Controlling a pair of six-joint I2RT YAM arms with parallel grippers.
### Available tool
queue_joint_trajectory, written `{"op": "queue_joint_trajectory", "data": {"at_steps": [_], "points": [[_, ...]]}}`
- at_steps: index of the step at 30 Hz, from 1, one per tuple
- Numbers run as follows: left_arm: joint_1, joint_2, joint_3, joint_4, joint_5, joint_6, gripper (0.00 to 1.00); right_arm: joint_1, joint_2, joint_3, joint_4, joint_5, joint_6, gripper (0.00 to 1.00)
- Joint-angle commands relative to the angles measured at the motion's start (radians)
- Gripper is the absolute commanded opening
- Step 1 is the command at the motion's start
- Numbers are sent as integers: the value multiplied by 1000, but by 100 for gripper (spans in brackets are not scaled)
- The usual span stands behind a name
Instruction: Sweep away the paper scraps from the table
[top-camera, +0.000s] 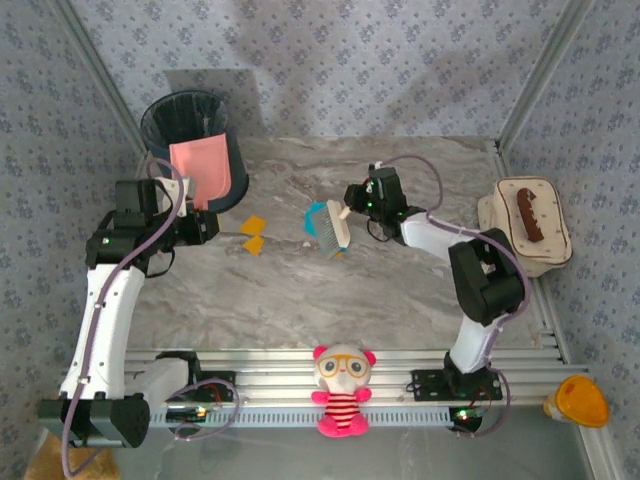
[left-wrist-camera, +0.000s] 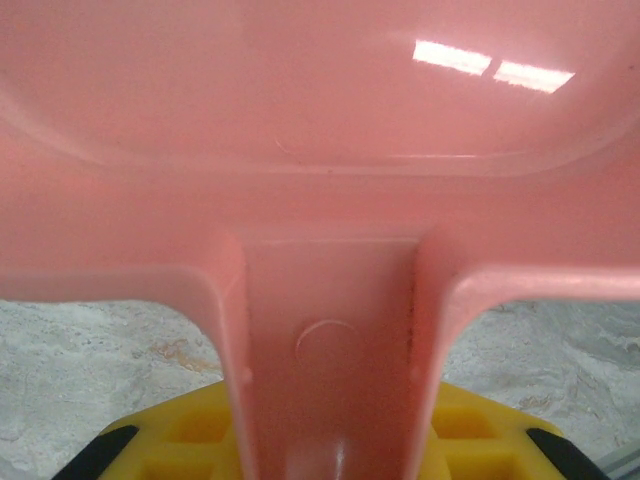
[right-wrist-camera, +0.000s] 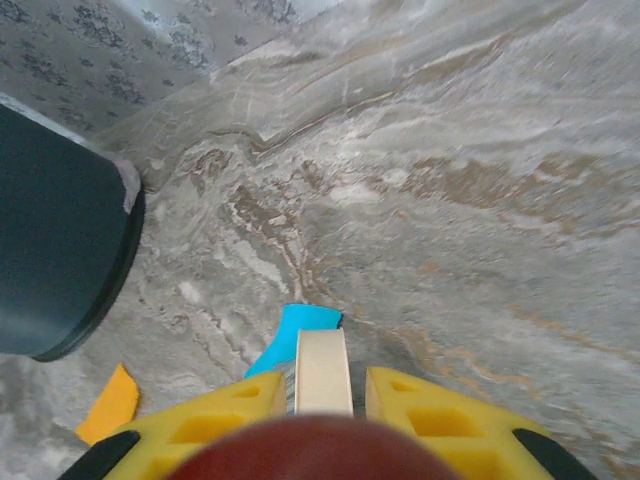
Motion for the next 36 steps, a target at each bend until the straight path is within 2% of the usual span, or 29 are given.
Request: {"op": "queue_joint_trajectory", "data": {"at_steps": [1,9,18,28,36], "points": [[-11,-1,-5,18,24,-3,0,17,-77,-16,-140,124,-138,0],[-12,5,-6,14,16,1,0,58,-172,30,-271,224,-225,0],[-12,4,-11,16,15,3,0,73,-182,82,-153,13,-170,0],[-12,4,-9,14,16,10,0,109,90,259,125,-189,85,0],[-13,2,-10,9,13,16,0,165,314,430,220,-180,247,0]]}}
